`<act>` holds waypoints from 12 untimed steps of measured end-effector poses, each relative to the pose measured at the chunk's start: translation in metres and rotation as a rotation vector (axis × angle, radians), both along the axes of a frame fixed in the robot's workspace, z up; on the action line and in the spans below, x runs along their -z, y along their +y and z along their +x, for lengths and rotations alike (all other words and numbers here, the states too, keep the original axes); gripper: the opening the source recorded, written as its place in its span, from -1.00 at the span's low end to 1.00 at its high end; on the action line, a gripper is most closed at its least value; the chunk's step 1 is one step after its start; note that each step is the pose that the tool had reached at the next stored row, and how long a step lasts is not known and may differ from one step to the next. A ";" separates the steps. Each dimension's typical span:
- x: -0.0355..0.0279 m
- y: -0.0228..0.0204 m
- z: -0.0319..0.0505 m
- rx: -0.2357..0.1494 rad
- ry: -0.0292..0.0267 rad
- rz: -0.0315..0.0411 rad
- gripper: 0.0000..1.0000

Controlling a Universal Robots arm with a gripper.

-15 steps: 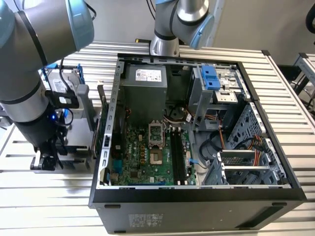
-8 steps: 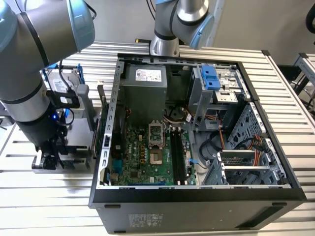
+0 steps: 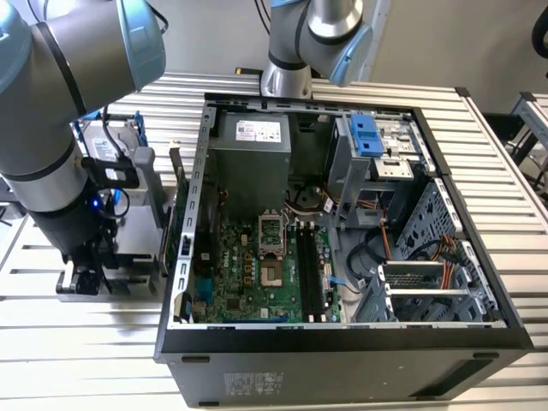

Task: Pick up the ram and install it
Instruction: 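Pick up the ram and move it above insertion slot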

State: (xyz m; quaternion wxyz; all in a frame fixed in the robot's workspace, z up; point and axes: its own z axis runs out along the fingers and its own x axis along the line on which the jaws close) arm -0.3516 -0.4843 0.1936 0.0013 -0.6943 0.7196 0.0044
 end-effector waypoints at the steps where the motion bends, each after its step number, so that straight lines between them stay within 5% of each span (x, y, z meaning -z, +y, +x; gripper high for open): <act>1: 0.0002 -0.0006 0.0000 0.000 0.0000 0.0000 1.00; 12: 0.0022 -0.0038 0.0001 0.000 0.0001 -0.0001 1.00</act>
